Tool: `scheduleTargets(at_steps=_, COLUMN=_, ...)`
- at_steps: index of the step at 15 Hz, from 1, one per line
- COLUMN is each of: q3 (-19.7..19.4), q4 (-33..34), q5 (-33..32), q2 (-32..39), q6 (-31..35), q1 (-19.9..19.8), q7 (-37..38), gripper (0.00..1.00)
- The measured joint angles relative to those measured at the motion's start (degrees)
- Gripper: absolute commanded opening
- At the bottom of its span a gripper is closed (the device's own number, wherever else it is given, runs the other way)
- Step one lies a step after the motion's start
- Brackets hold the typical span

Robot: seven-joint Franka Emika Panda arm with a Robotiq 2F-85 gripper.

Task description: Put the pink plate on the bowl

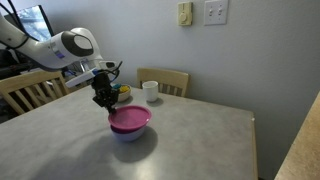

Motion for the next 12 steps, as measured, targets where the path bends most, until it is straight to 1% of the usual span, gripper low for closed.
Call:
scheduleTargets(at_steps=4, q3=0.0, q4=0.1, q5=0.0, q2=0.0, q6=0.1, q1=-0.1, q7=-1.9, gripper=0.03)
scheduleTargets(at_steps=5, q3=0.0, q4=0.1, q5=0.0, q2=0.0, q6=0.1, q1=-0.2, q7=-2.3, gripper=0.36)
scheduleTargets(at_steps=6, q3=0.0, q4=0.1, q5=0.0, q2=0.0, q6=0.1, q1=-0.2, q7=-2.8, gripper=0.37)
scheduleTargets(at_steps=8, q3=0.0, q4=0.1, q5=0.0, q2=0.0, q6=0.1, q1=-0.2, q7=-3.6, gripper=0.5)
scheduleTargets(at_steps=12, q3=0.1, q4=0.1, q5=0.0, q2=0.0, q6=-0.2, q1=-0.2, q7=-5.9, gripper=0.78)
